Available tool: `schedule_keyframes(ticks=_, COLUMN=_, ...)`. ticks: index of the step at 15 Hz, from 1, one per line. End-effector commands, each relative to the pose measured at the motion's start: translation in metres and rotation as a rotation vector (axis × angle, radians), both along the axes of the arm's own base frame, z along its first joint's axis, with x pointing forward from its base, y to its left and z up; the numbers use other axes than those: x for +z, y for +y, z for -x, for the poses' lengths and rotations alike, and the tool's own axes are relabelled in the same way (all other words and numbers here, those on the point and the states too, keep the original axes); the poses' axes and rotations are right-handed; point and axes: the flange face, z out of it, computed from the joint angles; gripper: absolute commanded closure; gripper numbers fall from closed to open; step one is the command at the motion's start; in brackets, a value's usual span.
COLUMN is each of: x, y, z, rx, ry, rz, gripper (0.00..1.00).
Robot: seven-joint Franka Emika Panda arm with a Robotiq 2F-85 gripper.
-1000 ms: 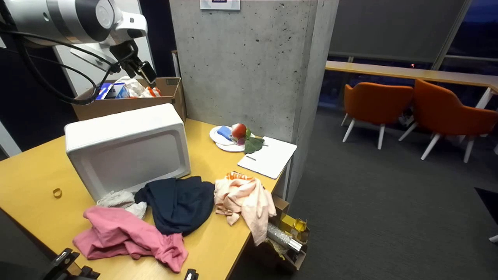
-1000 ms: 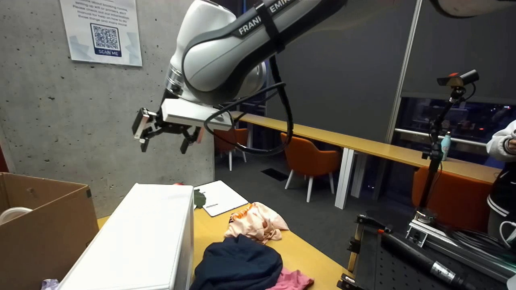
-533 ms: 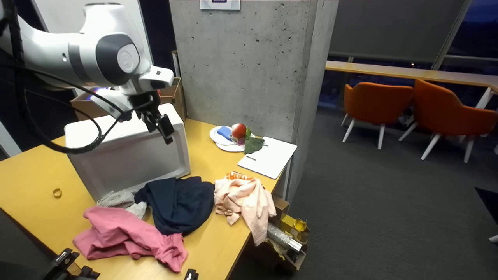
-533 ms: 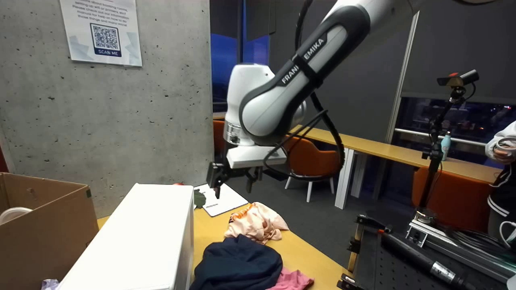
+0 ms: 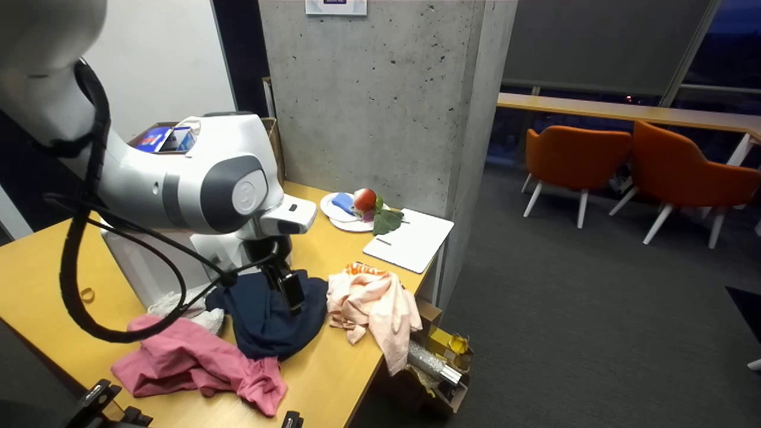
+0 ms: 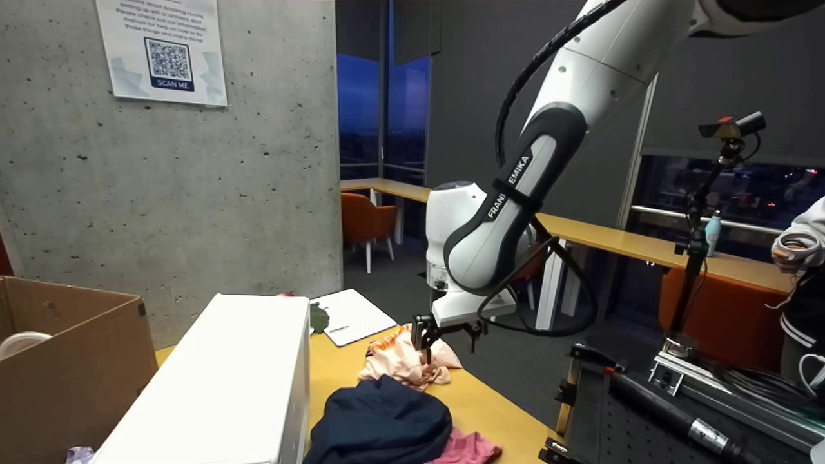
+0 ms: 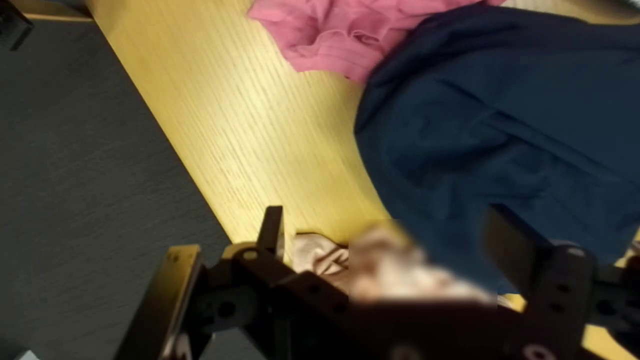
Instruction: Put the blue cloth on the white box
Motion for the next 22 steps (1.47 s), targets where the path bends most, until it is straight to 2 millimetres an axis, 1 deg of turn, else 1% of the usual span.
schedule_keyframes(ticks=1, x=-0.034, y=-0.029, z=0.001, rx=-0.082, ry=-0.018, rz=0.018, gripper=0.00)
schedule_keyframes(ticks=3, x=-0.060, y=-0.036, z=-0.002, rx=-0.095, ry=-0.040, rz=0.023, gripper=0.00)
schedule_keyframes(ticks=5, x=-0.084, y=-0.033, z=-0.005, rx=-0.097, ry=-0.068, rz=0.015, gripper=0.00)
schedule_keyframes(ticks=7, x=-0.106, y=-0.030, z=-0.004, rx=-0.104, ry=-0.055, rz=0.021, gripper=0.00)
schedule_keyframes(ticks=10, x=-0.134, y=-0.030, z=-0.003, rx=-0.109, ry=-0.059, rz=0.026, gripper=0.00)
schedule_keyframes(ticks=12, x=-0.148, y=-0.034, z=-0.004, rx=-0.116, ry=-0.077, rz=0.032, gripper=0.00)
schedule_keyframes(ticks=16, x=-0.157, y=-0.037, z=-0.007, rx=-0.122, ry=-0.137, rz=0.030, gripper=0.00)
schedule_keyframes(ticks=18, x=-0.165, y=-0.037, z=-0.008, rx=-0.123, ry=-0.153, rz=0.026, gripper=0.00)
schedule_keyframes(ticks=19, x=-0.169, y=-0.037, z=-0.008, rx=-0.124, ry=-0.158, rz=0.024, gripper=0.25)
schedule_keyframes(ticks=20, x=-0.171, y=-0.037, z=-0.008, rx=-0.122, ry=-0.163, rz=0.023, gripper=0.26)
schedule_keyframes(ticks=21, x=-0.168, y=-0.037, z=-0.008, rx=-0.124, ry=-0.170, rz=0.023, gripper=0.34)
schedule_keyframes(ticks=22, x=-0.161, y=-0.036, z=-0.007, rx=-0.120, ry=-0.172, rz=0.021, gripper=0.33)
